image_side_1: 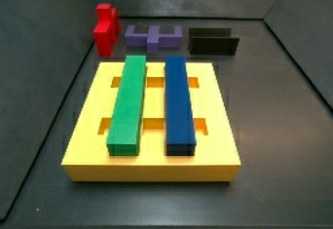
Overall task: Pick up the purple object. Move up. Place the purple object on the fixture. Regrasp the purple object. Move to above the board. Insert the purple object.
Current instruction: Pick up the purple object.
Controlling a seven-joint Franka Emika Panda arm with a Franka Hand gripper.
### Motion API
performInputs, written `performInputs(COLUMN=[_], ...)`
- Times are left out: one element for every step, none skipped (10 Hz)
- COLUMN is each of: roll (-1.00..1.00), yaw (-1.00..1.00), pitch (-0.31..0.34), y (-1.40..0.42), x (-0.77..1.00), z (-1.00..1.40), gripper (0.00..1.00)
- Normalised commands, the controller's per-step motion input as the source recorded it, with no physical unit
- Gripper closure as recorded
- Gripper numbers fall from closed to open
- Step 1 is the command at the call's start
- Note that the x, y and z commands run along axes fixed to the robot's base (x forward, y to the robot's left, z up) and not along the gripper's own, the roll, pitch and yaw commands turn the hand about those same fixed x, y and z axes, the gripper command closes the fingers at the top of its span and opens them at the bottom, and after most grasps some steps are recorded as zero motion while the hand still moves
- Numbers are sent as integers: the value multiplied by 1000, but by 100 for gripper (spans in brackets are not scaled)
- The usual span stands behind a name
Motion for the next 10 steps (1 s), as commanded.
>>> performInputs(roll=[-4, -40, -80, -106, -106, -114, 0, 0, 0, -53], yaw=[0, -66, -143, -174, -254, -323, 0, 34, 117, 123], pitch=[0, -41, -91, -100, -109, -123, -3, 0, -26, -114], y=[0, 103, 149, 74, 26, 0, -337, -537, -514, -340], x=[0, -114, -214, -169, -160, -134, 103, 320, 83, 0], z=[0, 0, -14, -60, -111, -86, -140, -286, -551, -577], gripper=[0, 0, 0, 0, 0, 0, 0, 0, 0, 0])
